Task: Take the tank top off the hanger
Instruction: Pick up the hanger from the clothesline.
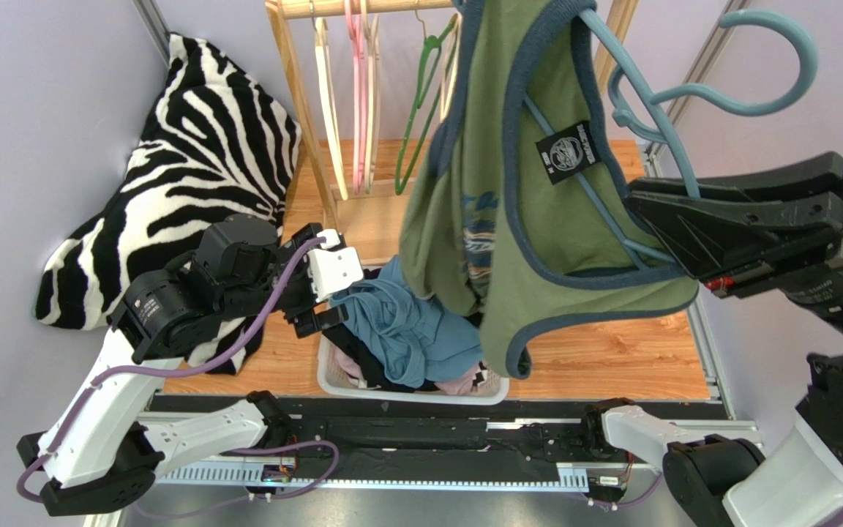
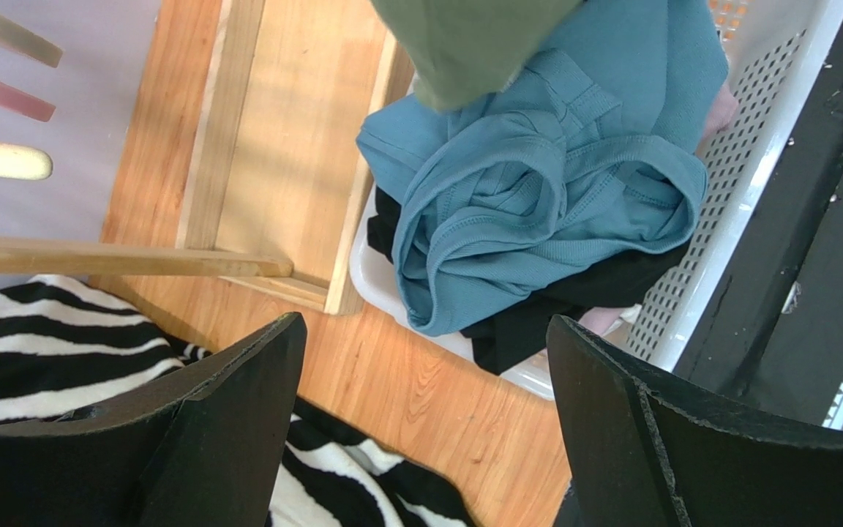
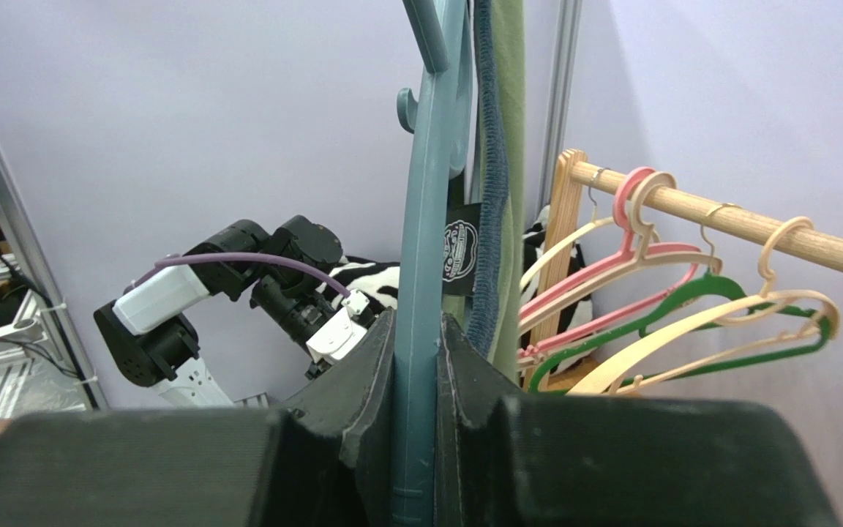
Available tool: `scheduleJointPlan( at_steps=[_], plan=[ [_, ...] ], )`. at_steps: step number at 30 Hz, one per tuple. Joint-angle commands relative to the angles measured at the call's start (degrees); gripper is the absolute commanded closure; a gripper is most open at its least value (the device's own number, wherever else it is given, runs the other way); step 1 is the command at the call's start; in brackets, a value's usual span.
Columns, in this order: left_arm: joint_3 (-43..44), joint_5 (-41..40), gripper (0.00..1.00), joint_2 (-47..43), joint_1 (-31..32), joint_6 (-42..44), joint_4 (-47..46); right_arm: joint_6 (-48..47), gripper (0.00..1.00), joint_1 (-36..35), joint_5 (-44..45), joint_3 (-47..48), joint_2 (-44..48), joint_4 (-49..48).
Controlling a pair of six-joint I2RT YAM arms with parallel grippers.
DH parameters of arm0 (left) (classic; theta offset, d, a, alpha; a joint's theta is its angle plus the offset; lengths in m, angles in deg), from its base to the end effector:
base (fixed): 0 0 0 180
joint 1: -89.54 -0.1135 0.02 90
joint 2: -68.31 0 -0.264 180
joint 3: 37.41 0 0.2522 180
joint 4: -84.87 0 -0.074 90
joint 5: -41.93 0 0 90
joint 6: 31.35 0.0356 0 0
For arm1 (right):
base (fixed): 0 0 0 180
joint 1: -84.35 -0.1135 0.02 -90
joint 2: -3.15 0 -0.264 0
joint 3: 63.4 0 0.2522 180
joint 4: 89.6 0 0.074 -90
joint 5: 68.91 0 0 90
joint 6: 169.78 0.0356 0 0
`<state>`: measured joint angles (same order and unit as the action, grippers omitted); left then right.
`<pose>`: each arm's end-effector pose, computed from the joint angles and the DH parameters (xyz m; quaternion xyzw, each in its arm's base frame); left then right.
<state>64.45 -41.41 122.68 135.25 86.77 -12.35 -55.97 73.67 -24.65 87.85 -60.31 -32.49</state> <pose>0.0850 -0.0930 0.4508 0.5539 0.6929 -0.1211 0.4454 -0.0079 0.0245 0.6521 -0.2834 0.4916 0.4210 0.7077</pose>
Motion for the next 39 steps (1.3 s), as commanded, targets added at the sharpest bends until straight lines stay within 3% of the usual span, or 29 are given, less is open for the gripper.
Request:
scheduleJointPlan(
  at_steps=[1, 9, 15, 17, 20, 23, 26, 30, 32, 35, 36, 39],
  plan=[
    [0.4, 3.5, 0.11, -0.1, -1.3, -1.5, -0.3, 7.6, 1.0, 2.2, -6.6, 0.3, -1.9, -15.7],
    [2.3, 5.7, 0.11, 0.6, -3.1, -2.0, 0.2, 11.5, 1.0, 3.6, -7.2, 4.7, -8.0, -25.8],
    [0.1, 5.1, 0.12, 0.7, -3.3, -2.0, -0.5, 16.3, 1.0, 3.6, -8.5, 0.7, -7.6, -35.7],
    [-0.7, 5.2, 0.12, 0.9, -3.3, -2.0, -0.7, 17.3, 1.0, 3.6, -10.6, -4.6, -6.8, -37.9],
    [-1.1, 5.2, 0.12, 1.6, -3.5, -1.9, -0.9, 21.6, 1.0, 2.9, -15.3, -13.5, -3.6, -50.2],
    [-0.5, 5.0, 0.12, 2.6, -3.6, -1.8, -1.0, 20.2, 1.0, 1.1, -20.0, -14.1, -3.7, -51.0],
    [0.6, 4.9, 0.12, 3.5, -3.8, -1.8, -0.9, 10.9, 1.0, -0.9, -21.2, -13.9, -4.5, -41.7],
    [2.0, 5.5, 0.12, 4.1, -4.3, -1.9, -0.1, -8.7, 1.0, -4.3, -17.8, -14.8, -5.9, -16.3],
    [2.8, 6.0, 0.12, 4.0, -4.4, -1.8, 0.6, -20.9, 1.0, -7.7, -12.8, -14.7, -7.4, -3.7],
    [3.2, 7.1, 0.12, 3.0, -4.3, -0.2, 3.6, -36.3, 1.0, -16.1, 1.6, -12.3, -11.1, 12.8],
    [3.1, 7.3, 0.12, 2.8, -4.3, 1.1, 5.7, -39.1, 1.0, -20.4, 10.0, -12.0, -12.0, 15.6],
    [1.2, 7.2, 0.12, 0.9, -4.4, 3.3, 8.4, -43.6, 1.0, -24.8, 19.8, -15.6, -12.6, 17.9]
  ],
)
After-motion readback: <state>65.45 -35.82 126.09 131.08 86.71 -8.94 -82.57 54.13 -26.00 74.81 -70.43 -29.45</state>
